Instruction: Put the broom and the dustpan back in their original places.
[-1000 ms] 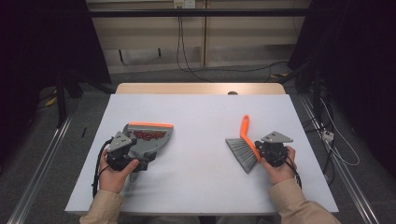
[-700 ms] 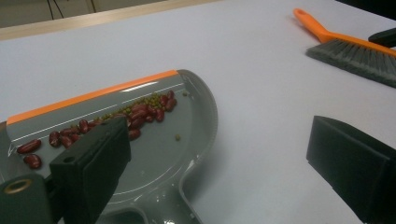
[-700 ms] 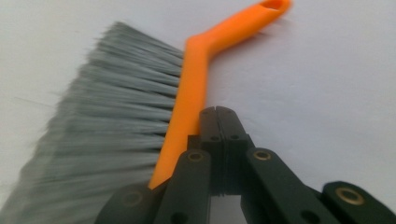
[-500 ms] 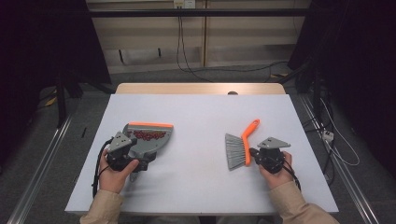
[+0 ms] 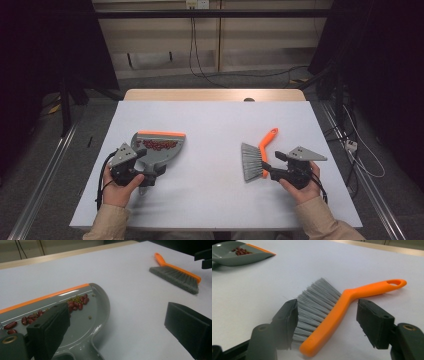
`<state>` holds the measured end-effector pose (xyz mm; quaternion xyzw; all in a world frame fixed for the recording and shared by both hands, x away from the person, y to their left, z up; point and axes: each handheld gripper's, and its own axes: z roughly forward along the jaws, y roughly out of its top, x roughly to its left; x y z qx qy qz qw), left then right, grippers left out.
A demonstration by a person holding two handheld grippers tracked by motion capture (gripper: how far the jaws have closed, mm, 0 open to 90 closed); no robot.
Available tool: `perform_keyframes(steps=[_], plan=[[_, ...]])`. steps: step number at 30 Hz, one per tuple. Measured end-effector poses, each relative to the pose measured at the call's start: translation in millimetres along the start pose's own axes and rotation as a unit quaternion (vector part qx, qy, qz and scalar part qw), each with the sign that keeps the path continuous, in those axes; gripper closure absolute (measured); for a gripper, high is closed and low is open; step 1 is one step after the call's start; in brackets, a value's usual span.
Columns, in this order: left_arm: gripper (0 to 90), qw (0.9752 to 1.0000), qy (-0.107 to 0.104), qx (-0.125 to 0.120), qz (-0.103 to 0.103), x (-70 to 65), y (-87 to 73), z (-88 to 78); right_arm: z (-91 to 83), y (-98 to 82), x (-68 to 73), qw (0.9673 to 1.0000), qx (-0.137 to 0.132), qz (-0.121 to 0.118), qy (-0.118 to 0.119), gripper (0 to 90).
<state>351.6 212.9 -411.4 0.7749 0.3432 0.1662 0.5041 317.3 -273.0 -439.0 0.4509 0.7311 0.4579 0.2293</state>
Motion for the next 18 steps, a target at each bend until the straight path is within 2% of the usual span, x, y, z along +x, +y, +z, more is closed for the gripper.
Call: perform_keyframes(steps=[3,6,11,18], plan=[[6.2,1.0,0.0,-0.006,-0.007,2.2,-0.8,-3.7,-2.1,-1.6,1.5,1.0,0.003,-0.001,0.003,26.6],[6.2,1.0,0.001,-0.009,-0.002,4.3,-1.8,-6.6,-4.5,-4.4,2.0,1.0,0.005,-0.002,0.005,23.4],[6.2,0.9999,-0.006,-0.011,-0.003,5.9,-4.2,-8.3,-11.2,-7.2,0.8,0.9999,-0.001,0.002,0.016,21.5],[6.2,0.9998,-0.014,-0.015,-0.004,8.1,-9.5,-13.2,-19.5,-12.4,-2.0,0.9998,0.003,0.006,0.018,19.8]])
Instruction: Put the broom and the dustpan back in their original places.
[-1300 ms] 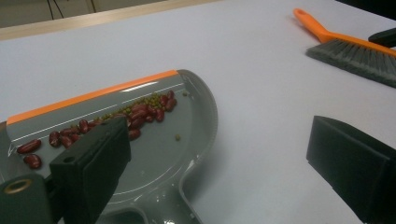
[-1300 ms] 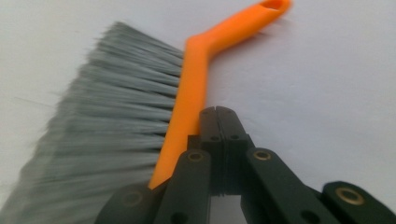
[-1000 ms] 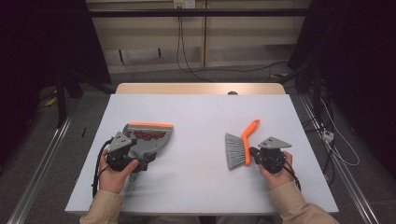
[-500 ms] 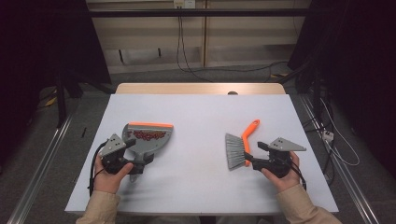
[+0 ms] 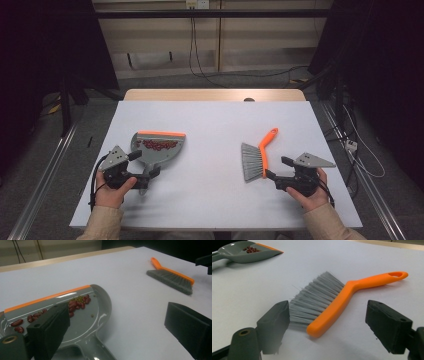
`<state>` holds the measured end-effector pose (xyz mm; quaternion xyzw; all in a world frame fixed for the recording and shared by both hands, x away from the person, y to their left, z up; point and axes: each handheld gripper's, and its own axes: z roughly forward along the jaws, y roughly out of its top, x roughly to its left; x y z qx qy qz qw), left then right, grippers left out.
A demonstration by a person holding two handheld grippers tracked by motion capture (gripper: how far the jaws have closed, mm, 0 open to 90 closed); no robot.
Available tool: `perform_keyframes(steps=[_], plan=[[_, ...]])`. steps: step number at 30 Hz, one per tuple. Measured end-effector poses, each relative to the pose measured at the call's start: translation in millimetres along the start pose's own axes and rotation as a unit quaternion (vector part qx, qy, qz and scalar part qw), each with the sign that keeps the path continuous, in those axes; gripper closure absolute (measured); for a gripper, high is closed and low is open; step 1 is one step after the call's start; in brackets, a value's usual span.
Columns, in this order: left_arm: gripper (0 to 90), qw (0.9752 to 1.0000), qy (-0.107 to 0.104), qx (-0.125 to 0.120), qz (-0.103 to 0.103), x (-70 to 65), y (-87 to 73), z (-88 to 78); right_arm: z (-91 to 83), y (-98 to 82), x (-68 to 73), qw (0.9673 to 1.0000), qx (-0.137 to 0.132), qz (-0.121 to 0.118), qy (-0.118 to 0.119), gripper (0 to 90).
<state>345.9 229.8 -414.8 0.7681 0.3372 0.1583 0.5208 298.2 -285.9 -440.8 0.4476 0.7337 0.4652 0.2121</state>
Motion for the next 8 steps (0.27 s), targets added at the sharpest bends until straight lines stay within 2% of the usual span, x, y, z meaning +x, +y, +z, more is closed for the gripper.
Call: perform_keyframes(steps=[8], plan=[[6.2,1.0,-0.003,0.002,0.001,1.9,-6.7,-4.1,-6.5,-5.0,-2.9,1.0,0.004,-0.005,-0.003,18.9]])
